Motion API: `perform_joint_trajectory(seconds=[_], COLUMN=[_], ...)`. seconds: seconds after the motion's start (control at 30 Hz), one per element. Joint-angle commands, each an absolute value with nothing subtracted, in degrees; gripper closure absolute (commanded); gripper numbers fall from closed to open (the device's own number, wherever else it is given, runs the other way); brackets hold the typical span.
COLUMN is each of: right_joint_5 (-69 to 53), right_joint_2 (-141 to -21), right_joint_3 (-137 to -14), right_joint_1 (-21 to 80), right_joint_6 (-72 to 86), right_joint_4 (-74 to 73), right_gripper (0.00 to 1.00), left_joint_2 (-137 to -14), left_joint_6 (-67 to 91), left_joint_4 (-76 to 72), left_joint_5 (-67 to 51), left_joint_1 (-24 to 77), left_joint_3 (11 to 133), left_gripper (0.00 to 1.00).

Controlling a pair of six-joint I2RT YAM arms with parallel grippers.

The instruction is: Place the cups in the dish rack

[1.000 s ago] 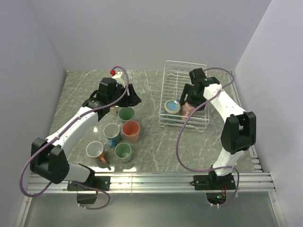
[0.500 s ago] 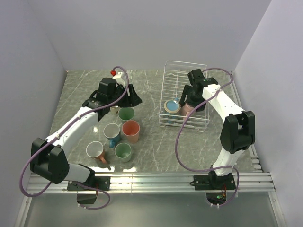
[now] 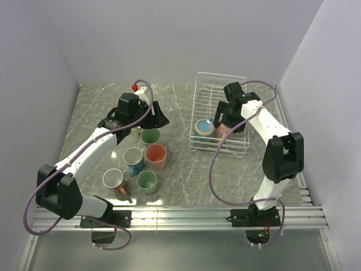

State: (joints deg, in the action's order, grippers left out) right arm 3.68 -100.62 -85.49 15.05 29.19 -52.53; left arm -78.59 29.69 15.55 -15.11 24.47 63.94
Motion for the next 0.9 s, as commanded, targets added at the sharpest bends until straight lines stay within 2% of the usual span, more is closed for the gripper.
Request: perform_joint_trajectory(seconds=[0.0, 0.17, 0.57, 0.8, 0.87], right_joint_5=[2.20, 1.50, 0.18, 3.60, 3.87], right_joint_2=[-100.72, -99.76, -95.89, -93.43, -93.78], right_joint_3=[-87.10, -90.78, -99.23, -95.98, -95.63], right_joint_1=[15.64, 15.64, 15.64, 13.63, 12.22], right_joint_6=[28.48, 28.39, 27.86, 26.72, 26.89], right_joint_4=[-57.39, -59.24, -64.25, -62.32, -61.00], right_gripper=[0.08, 0.03, 0.00, 0.00, 0.07], left_joint_2=[-77.26, -77.17, -76.55, -76.99, -76.82], left_joint_6=[30.59, 30.76, 30.24, 29.00, 29.27], left_joint_4=[15.73, 16.70, 19.15, 21.62, 21.80], left_joint_5=[-15.29, -14.77, -12.75, -11.25, -11.60], left_joint_1=[24.35, 24.35, 24.35, 24.35, 24.35], left_joint_3=[65.56, 66.53, 67.93, 69.87, 69.96], left_gripper=[0.34, 0.34, 0.34, 0.34, 0.34])
